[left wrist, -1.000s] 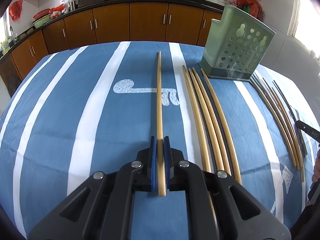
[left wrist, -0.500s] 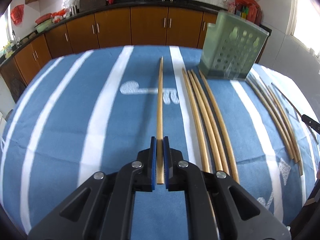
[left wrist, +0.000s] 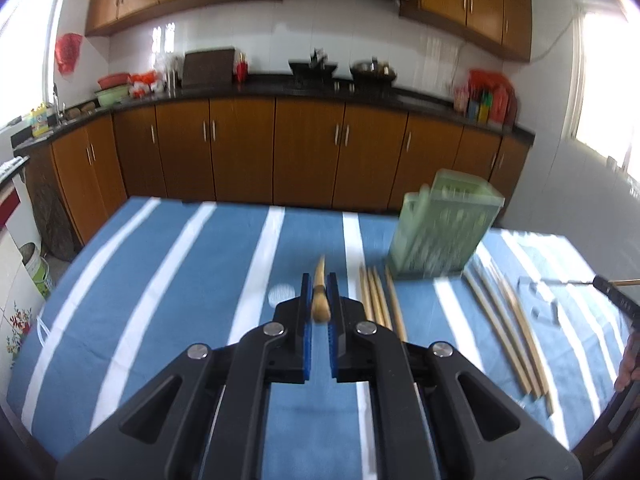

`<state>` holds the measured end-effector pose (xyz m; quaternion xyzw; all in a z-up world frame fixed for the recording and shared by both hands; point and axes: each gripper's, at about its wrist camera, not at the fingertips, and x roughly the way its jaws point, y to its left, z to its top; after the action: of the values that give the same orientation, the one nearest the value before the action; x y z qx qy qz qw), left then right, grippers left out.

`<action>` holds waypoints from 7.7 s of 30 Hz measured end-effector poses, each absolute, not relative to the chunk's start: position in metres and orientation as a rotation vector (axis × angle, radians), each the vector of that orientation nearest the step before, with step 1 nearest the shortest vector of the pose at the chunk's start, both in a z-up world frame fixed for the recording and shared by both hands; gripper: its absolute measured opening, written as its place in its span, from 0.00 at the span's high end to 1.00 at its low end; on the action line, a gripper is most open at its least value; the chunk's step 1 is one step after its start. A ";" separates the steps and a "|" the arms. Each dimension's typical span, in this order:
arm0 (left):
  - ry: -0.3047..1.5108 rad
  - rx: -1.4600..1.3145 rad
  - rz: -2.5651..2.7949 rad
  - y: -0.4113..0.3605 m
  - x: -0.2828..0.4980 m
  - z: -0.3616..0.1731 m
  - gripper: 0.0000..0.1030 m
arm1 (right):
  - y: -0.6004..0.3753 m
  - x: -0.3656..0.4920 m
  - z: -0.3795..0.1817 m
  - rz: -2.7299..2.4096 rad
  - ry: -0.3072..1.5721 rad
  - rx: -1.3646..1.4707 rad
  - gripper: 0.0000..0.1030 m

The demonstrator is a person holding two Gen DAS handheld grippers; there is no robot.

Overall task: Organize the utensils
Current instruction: 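Lift the chopsticks upright with both grippers and carry them over the green holder, then lower the chopsticks into the green holder and open both grippers, then grasp another chopstick with the right gripper while the left gripper grasps one too, then lift both chopsticks upright and carry them toward the green holder, then lower the chopsticks into the green holder and open both grippers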

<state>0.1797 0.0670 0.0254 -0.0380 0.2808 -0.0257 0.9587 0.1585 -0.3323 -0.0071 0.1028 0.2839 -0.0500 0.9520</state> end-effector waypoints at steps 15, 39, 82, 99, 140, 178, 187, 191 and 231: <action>0.402 -0.077 -0.007 0.077 0.198 0.118 0.93 | -0.324 0.177 0.075 -0.050 0.427 0.191 0.93; 0.250 -0.244 -0.166 0.004 0.256 0.168 0.93 | -0.250 0.241 0.115 0.171 0.347 0.185 0.93; 0.698 -0.146 -0.017 0.074 0.210 0.002 0.69 | -0.322 0.191 -0.040 0.029 0.806 0.232 0.80; 0.864 -0.136 -0.093 0.056 0.204 -0.062 0.69 | -0.292 0.191 -0.101 0.007 0.918 0.127 0.93; 0.890 -0.040 -0.030 0.066 0.247 -0.096 0.92 | -0.311 0.230 -0.102 -0.053 0.870 0.145 0.93; 0.863 -0.029 -0.049 0.067 0.208 -0.076 0.92 | -0.314 0.165 -0.076 -0.025 0.803 0.162 0.93; 0.689 -0.097 -0.055 0.079 0.198 -0.011 0.92 | -0.326 0.161 -0.033 -0.041 0.672 0.198 0.93; 0.606 -0.140 -0.057 0.085 0.193 0.017 0.92 | -0.329 0.159 -0.016 -0.040 0.619 0.209 0.93; 0.142 -0.224 -0.152 0.003 0.206 0.205 0.92 | -0.281 0.195 0.153 0.234 0.270 0.265 0.93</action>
<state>0.2058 0.0032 0.2050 -0.1116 0.0708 -0.0759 0.9883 0.1946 -0.2812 0.1527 0.1312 0.1337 0.1158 0.9754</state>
